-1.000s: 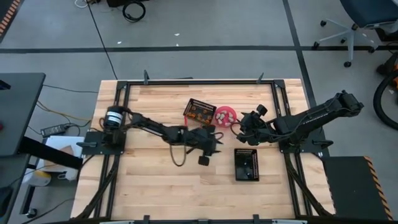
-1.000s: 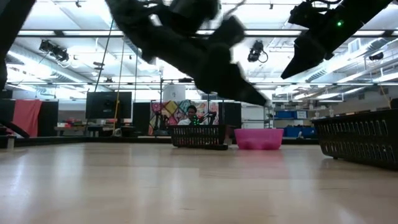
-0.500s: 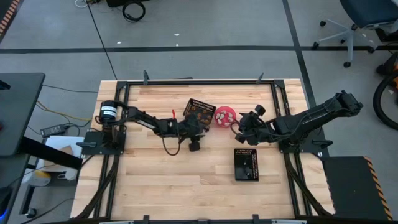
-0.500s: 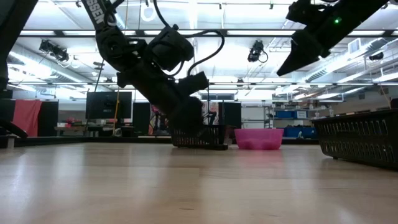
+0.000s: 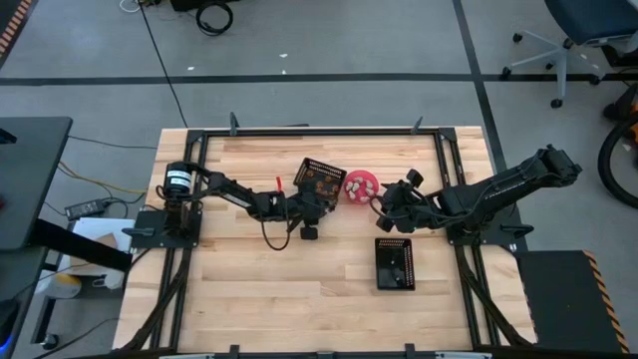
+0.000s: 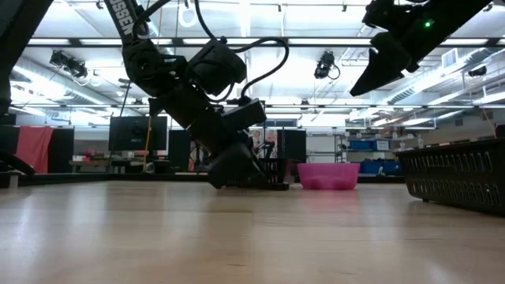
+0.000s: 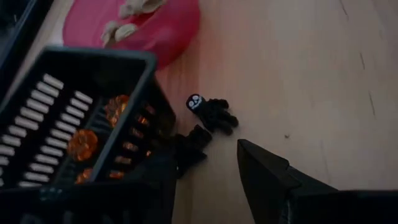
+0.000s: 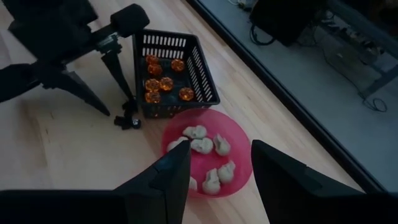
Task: Sort Halloween decoration
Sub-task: Put the black skeleton toy into the bottom black bin
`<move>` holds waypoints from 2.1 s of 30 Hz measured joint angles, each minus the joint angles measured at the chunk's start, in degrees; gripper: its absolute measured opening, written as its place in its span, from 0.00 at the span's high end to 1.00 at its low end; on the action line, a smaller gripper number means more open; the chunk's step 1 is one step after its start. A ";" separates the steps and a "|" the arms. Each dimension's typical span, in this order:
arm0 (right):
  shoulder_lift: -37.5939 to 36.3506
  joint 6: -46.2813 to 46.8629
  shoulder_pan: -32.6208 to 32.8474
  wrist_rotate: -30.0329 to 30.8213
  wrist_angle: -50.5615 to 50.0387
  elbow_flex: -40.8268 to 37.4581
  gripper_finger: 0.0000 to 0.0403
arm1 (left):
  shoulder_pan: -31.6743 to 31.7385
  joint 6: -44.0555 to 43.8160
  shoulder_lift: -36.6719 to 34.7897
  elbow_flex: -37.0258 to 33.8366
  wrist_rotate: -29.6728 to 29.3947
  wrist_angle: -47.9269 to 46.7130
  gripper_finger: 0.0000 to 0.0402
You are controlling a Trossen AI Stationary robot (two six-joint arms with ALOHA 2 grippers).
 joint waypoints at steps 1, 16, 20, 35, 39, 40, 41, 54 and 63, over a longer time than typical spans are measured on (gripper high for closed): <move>0.00 0.02 0.00 -0.10 0.04 0.00 0.57 | -0.02 1.88 0.00 0.00 -0.01 0.03 0.65; 0.00 -1.46 0.15 -0.77 3.50 0.00 0.57 | 5.20 4.08 0.00 0.02 10.95 -0.03 0.65; 0.00 -1.45 0.16 -1.66 3.50 0.00 0.57 | 5.09 3.60 -0.03 0.16 11.30 -1.16 0.65; 0.00 -2.10 0.59 -1.83 3.47 0.00 0.57 | 1.68 7.01 -0.22 0.20 14.34 -2.84 0.65; 0.00 -1.84 1.05 -1.83 3.89 0.00 0.57 | 2.71 1.12 -0.20 0.28 15.65 -2.74 0.65; 0.00 -1.81 1.15 -1.83 3.89 0.00 0.57 | 2.95 -0.12 -0.17 0.28 15.68 -2.73 0.65; 0.00 -1.79 1.22 -1.83 3.89 0.00 0.57 | 3.18 -1.12 -0.17 0.28 15.70 -2.73 0.65; 0.00 -3.05 1.22 -1.11 3.91 0.00 0.57 | 3.41 -2.75 -0.05 0.18 15.35 -3.17 0.76; 0.00 -2.58 1.33 -1.28 3.91 0.00 0.57 | 3.14 -2.99 0.00 0.13 15.18 -2.95 0.97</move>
